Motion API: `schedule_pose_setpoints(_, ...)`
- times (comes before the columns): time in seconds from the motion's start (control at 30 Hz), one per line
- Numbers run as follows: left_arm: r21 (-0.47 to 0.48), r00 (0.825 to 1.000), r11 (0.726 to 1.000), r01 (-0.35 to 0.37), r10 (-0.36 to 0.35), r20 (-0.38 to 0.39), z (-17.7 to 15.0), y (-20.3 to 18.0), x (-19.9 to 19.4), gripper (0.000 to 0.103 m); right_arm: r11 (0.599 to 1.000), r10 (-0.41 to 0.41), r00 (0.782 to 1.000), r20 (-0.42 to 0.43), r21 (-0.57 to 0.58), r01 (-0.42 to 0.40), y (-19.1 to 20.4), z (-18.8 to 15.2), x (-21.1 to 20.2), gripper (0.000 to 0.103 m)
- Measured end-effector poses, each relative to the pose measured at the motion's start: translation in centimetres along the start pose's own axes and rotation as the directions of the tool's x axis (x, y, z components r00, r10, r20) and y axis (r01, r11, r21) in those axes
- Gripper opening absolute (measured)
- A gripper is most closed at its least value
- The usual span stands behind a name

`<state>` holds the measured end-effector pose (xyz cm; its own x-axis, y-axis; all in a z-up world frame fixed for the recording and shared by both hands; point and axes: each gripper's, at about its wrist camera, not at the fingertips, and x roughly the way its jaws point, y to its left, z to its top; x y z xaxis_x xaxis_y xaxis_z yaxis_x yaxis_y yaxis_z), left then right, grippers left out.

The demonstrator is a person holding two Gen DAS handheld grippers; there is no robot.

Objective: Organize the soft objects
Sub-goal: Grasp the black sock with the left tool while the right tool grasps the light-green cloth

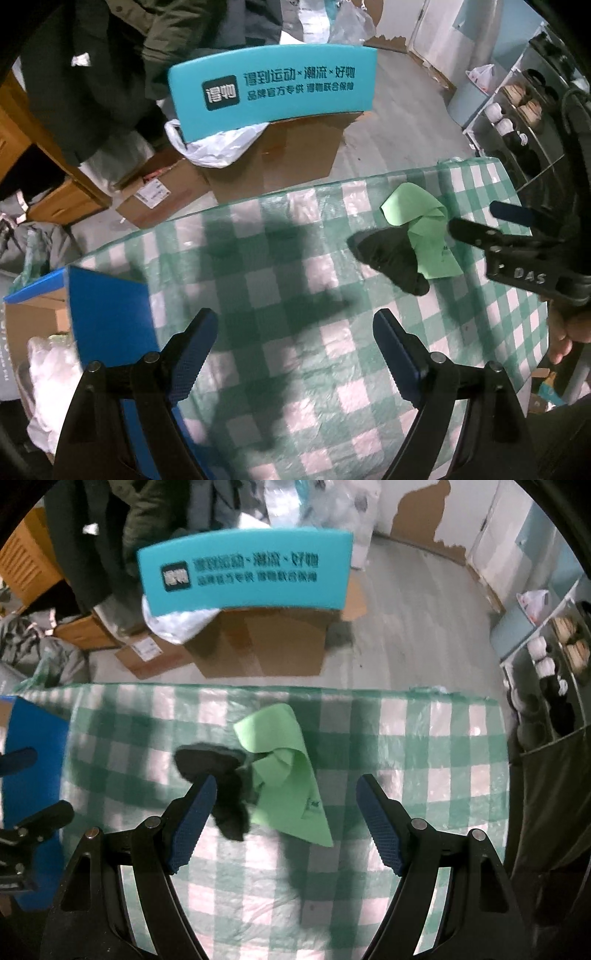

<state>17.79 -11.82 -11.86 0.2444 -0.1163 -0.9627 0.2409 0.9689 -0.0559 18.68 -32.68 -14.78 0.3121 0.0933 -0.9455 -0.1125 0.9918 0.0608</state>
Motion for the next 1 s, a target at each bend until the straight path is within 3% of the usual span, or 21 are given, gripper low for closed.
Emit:
schedule_pose_setpoints(0.37, -0.033, 0.999, 0.999, 0.035, -0.036, -0.027, 1.9, -0.5, 4.0, 0.087, 0.999, -0.04, 0.999, -0.037, 0.017, 0.041, -0.4, 0.3, 4.7, 0.078)
schedule_pose_setpoints(0.63, -0.051, 0.999, 0.998, 0.021, -0.023, -0.047, 2.4, -0.3, 5.8, 0.087, 0.999, -0.032, 0.998, -0.058, 0.01, 0.032, -0.3, 0.2, 7.4, 0.076)
schedule_pose_setpoints(0.77, -0.062, 0.998, 0.998, 0.03, -0.033, -0.048, 2.6, -0.4, 6.0, 0.087, 0.999, -0.036, 0.999, -0.036, 0.009, 0.036, -0.3, 0.1, 7.7, 0.064)
schedule_pose_setpoints(0.93, -0.081, 0.997, 0.995, 0.06, -0.064, -0.042, 3.3, -1.0, 6.1, 0.087, 0.999, -0.034, 0.999, -0.034, -0.028, 0.033, 0.5, 0.1, 7.2, 0.016)
schedule_pose_setpoints(1.0, -0.086, 0.996, 0.994, 0.068, -0.072, -0.043, 3.5, -1.5, 6.1, 0.087, 0.999, -0.038, 0.999, -0.038, -0.036, 0.037, 0.5, 0.0, 7.1, 0.012)
